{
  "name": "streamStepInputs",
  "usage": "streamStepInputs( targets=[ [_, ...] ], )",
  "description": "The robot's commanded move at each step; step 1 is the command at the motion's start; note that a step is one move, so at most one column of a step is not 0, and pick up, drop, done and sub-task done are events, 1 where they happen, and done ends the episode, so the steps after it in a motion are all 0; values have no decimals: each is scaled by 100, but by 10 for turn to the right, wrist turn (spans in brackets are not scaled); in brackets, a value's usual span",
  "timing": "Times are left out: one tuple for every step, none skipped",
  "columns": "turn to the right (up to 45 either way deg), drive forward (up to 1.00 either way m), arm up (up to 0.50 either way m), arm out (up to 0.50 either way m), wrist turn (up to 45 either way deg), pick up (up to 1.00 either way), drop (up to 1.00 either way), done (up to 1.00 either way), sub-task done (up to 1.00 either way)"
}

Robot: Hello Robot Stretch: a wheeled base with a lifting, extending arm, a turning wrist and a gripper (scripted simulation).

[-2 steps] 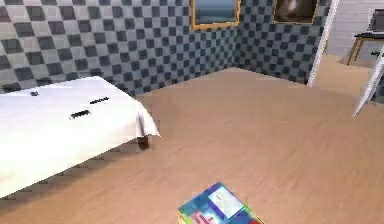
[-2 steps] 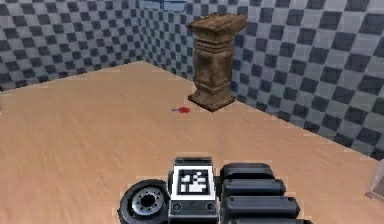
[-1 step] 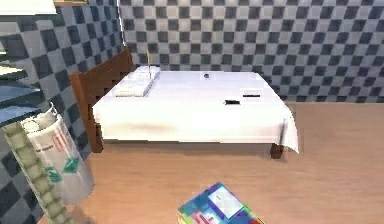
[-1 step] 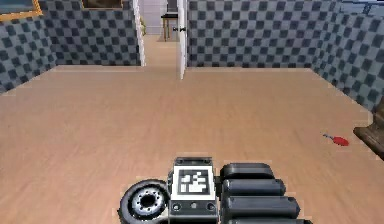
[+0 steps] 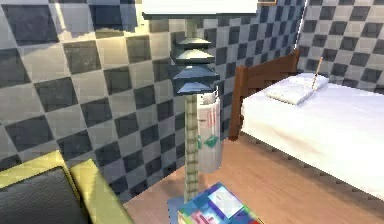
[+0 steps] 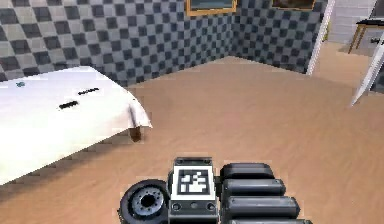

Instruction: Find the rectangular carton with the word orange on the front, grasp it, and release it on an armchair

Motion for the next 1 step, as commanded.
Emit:
streamStepInputs(
  targets=[
    [-240,0,0,0,0,0,0,0,0]
  ],
)
